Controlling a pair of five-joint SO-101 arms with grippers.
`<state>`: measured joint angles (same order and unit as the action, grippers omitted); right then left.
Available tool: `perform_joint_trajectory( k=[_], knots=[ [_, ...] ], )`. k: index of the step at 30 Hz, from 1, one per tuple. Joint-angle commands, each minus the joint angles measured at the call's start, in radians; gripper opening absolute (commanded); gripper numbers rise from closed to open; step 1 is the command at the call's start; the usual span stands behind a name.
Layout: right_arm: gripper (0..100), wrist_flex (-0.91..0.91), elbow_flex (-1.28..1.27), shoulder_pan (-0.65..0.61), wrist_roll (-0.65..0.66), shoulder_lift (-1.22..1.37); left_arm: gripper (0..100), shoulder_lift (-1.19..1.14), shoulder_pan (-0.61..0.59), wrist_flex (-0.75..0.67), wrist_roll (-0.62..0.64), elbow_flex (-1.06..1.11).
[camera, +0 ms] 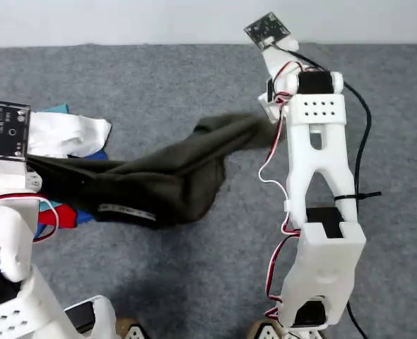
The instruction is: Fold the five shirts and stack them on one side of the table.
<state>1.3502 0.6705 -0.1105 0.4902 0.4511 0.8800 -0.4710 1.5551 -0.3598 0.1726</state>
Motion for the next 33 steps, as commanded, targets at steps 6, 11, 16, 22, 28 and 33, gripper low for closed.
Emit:
perform_joint_trajectory(
  k=[6, 11, 16, 22, 28, 33],
  knots=[
    [30.3, 0.38, 0.247, -0.186, -0.014, -0.054, 2, 0.006, -0.005, -0.029, -0.017, 0.044],
    [30.3, 0.447, 0.187, -0.265, -0.018, -0.079, 2, 0.006, -0.005, -0.029, -0.017, 0.088],
    [30.2, 0.449, 0.009, -0.325, -0.031, -0.145, 2, 0.006, -0.006, -0.069, -0.017, 0.122],
    [30.3, 0.444, -0.245, -0.44, -0.114, -0.262, 2, 0.006, -0.006, -0.092, -0.017, 0.125],
    [30.3, 0.394, -0.417, -0.588, -0.172, -0.255, 2, 0.002, -0.006, -0.094, -0.017, 0.127],
    [30.4, 0.254, -0.482, -0.662, -0.207, -0.22, 2, 0.006, -0.006, -0.094, -0.017, 0.157]
  ],
)
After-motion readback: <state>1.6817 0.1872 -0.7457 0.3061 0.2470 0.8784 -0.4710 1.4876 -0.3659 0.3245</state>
